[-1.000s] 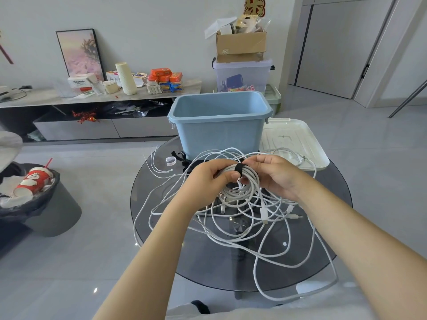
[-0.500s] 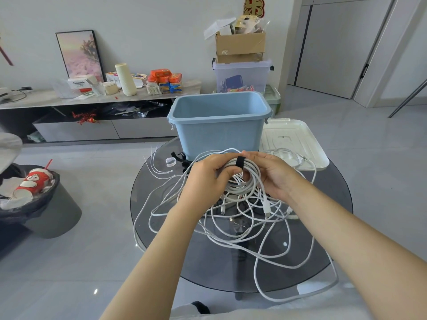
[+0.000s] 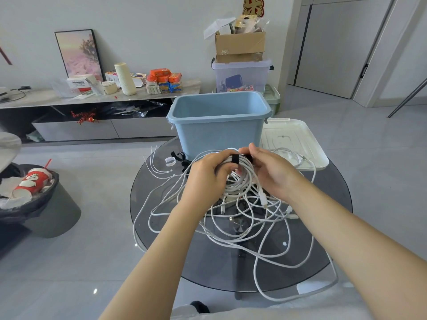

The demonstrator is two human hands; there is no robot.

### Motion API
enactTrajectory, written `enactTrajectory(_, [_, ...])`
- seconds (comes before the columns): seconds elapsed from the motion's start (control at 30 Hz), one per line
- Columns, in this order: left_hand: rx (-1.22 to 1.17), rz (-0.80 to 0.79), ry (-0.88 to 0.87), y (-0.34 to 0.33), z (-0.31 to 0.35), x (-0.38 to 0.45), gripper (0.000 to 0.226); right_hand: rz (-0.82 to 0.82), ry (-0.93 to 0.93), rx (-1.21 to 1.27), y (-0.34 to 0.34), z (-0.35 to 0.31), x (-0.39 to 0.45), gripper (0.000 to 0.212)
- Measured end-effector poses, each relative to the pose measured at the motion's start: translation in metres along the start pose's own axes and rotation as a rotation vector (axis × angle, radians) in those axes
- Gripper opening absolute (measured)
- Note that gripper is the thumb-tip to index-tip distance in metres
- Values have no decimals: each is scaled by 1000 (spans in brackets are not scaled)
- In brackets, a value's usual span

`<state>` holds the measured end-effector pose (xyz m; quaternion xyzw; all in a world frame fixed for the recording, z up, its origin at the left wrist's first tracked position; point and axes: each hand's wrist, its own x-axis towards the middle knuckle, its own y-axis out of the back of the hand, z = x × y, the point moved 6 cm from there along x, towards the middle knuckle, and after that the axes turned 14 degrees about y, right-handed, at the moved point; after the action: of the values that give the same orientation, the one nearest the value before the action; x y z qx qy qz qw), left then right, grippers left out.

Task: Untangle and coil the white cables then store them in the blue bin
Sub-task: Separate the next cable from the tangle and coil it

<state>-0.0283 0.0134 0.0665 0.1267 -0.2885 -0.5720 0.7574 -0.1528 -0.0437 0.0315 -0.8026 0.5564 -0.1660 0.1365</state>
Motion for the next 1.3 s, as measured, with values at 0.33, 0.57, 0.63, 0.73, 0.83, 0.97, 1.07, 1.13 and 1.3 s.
enactTrajectory(0.33, [-150, 5, 232, 9, -14, 6, 32, -51, 344, -599, -7, -35, -14, 15])
enactTrajectory(0.57, [-118, 29, 264, 9, -18, 9, 21, -93, 414, -727, -19, -23, -15, 23])
enactTrajectory(0.63, [-134, 18, 276, 10, -18, 8, 21, -93, 447, -734, -19, -22, -13, 28])
enactTrajectory(0.73, [-176, -11, 303, 11, -17, 7, 23, -122, 509, -772, -21, -23, -12, 30])
enactTrajectory(0.83, [-193, -19, 309, 13, -17, 6, 33, -153, 526, -809, -21, -23, -11, 29])
enactTrajectory(0.97, [-200, -44, 347, 13, -20, 6, 22, -217, 481, -902, -18, -22, -10, 24])
enactTrajectory(1.07, [-177, -40, 352, 13, -20, 6, 23, -224, 457, -964, -18, -22, -11, 19])
enactTrajectory(1.13, [-164, -38, 353, 13, -20, 5, 32, -244, 472, -1010, -19, -24, -12, 18])
enactTrajectory(1.3, [-114, -30, 376, 11, -23, 5, 24, -346, 550, -1267, -27, -21, -12, 13])
